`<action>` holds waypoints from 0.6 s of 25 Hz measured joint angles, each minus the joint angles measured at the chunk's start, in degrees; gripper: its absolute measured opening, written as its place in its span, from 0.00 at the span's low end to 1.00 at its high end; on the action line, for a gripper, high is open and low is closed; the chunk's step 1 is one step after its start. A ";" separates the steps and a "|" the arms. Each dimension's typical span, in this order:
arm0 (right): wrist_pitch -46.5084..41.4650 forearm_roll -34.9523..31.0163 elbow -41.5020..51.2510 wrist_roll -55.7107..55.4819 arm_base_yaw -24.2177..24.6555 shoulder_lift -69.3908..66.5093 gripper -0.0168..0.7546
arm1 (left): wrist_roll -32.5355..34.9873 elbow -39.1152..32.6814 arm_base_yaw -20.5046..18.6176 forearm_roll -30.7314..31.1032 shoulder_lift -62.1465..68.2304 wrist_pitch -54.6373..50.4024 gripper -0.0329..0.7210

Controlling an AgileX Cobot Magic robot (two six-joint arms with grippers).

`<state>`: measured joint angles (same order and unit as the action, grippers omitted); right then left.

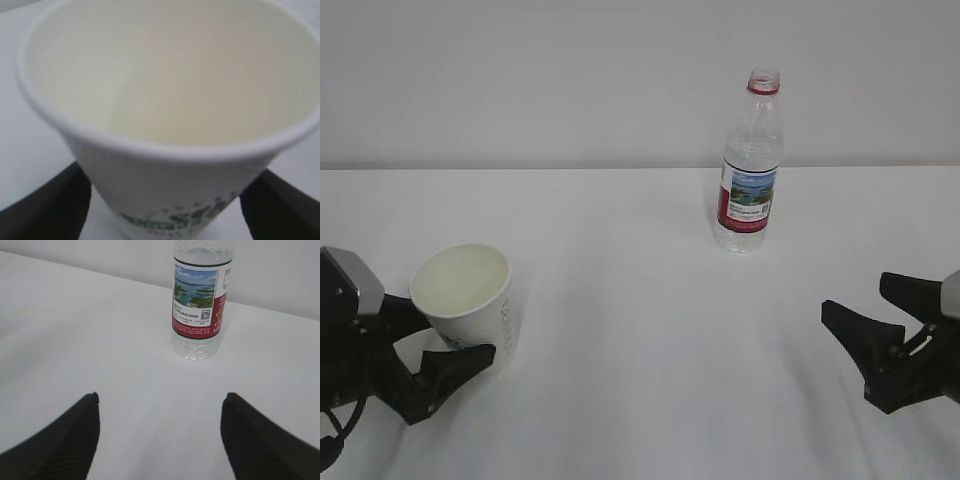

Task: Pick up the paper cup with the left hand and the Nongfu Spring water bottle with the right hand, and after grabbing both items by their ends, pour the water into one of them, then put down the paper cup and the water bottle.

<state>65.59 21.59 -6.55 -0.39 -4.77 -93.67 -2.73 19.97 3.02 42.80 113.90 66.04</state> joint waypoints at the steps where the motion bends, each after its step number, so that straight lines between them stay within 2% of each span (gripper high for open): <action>1: 0.00 0.00 0.00 0.00 0.00 0.00 0.76 | -0.12 0.51 0.66 0.00 0.02 0.00 0.96; 4: 0.00 0.00 0.00 0.00 0.00 0.00 0.76 | -0.47 2.08 3.24 -0.60 0.02 0.00 0.96; 9: 0.00 0.00 0.00 0.00 0.00 0.00 0.76 | -0.61 3.74 7.88 -5.02 0.12 0.00 0.95; 15: 0.00 -0.11 0.00 0.00 0.00 0.00 0.76 | -0.63 3.82 8.93 -6.71 0.12 0.00 0.90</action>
<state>65.59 21.48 -6.55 -0.39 -4.77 -93.67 -3.37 23.79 11.95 36.09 114.01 66.04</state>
